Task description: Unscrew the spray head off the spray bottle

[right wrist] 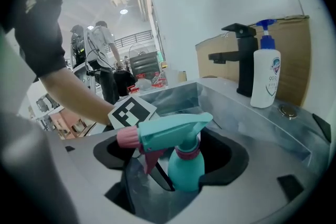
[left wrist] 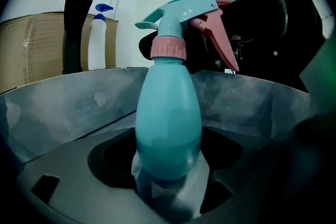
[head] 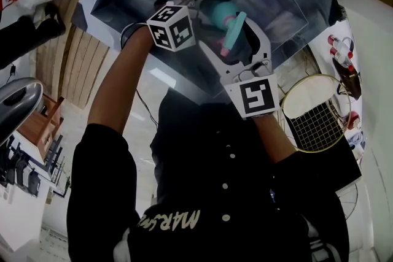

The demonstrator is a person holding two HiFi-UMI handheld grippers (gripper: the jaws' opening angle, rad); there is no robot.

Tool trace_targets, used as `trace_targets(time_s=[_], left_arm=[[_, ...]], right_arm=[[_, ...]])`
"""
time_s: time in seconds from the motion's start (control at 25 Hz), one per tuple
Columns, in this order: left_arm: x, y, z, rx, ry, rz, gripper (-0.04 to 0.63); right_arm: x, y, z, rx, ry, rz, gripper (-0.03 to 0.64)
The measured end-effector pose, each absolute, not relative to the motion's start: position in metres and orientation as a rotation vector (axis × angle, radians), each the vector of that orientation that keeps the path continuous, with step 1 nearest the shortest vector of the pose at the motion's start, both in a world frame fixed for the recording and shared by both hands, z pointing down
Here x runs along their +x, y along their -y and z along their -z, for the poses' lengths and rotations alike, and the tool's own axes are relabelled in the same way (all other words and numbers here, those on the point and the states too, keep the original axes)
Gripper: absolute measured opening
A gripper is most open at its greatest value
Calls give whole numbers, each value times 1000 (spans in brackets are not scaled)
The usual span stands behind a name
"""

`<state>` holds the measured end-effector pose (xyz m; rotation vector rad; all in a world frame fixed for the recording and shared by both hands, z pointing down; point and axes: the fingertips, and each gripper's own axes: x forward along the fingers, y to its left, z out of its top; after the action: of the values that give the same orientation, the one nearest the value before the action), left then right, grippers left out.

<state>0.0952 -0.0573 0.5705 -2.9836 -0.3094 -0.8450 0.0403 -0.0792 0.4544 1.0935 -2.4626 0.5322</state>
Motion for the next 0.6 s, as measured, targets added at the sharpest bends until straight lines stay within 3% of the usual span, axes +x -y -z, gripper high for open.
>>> trace_targets(time_s=[0.24,0.44,0.6], left_arm=[[95,63,-570,-2999,278,843,382],[93,68,-570,-3003,250,849,382],[93,68,-571,-3001,253,848,382]], right_arm=[[41,91,-457,1077,2440,-451,370],[56,94,-458,1049,2418,-332,275],[64,93,-461,1079,2417,-425,247]])
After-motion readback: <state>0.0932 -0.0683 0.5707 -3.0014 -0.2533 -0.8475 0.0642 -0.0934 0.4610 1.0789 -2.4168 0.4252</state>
